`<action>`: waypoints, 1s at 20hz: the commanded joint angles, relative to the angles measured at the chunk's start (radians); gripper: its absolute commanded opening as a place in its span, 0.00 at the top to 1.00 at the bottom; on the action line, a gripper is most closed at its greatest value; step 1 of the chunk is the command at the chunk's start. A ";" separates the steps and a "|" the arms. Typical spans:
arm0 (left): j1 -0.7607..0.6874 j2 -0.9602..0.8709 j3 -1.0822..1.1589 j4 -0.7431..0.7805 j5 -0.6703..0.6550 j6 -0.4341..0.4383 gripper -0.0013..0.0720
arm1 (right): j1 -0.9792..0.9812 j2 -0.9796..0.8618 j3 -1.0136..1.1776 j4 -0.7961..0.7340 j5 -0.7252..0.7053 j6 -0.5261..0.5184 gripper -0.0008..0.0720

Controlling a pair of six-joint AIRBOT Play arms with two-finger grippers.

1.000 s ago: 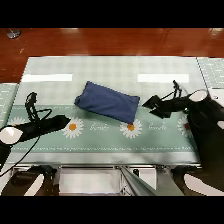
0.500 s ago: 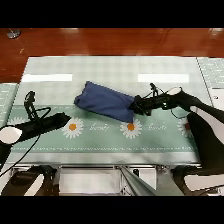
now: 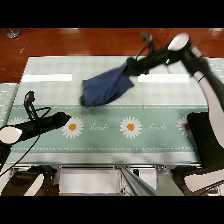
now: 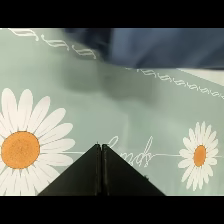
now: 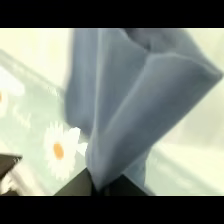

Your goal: Fold the shirts.

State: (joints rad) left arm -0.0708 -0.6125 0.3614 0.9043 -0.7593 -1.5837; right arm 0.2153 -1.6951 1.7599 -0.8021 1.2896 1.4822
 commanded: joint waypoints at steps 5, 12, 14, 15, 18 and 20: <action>0.000 0.000 0.000 0.001 0.007 0.046 0.95 | -0.199 0.084 0.348 -0.254 0.315 0.193 0.93; 0.000 0.000 0.000 0.001 0.007 0.046 0.95 | -0.607 0.263 0.323 -0.297 0.566 0.247 0.93; 0.000 0.000 0.000 0.001 0.011 0.046 0.95 | -0.721 0.367 0.218 -0.330 0.567 0.233 0.93; 0.000 0.000 0.000 0.000 0.012 0.045 0.95 | -0.777 0.425 0.146 -0.363 0.567 0.222 0.93; 0.000 0.000 0.000 0.000 0.015 0.046 0.95 | -0.943 0.590 -0.059 -0.533 0.567 0.195 0.93; 0.000 0.000 0.000 0.000 0.024 0.046 0.95 | -1.051 0.692 -0.197 -0.673 0.567 0.140 0.93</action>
State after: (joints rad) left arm -0.0708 -0.6125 0.3614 0.9047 -0.7452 -1.5375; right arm -0.6834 -1.1423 1.7370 -1.2808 1.8442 1.6783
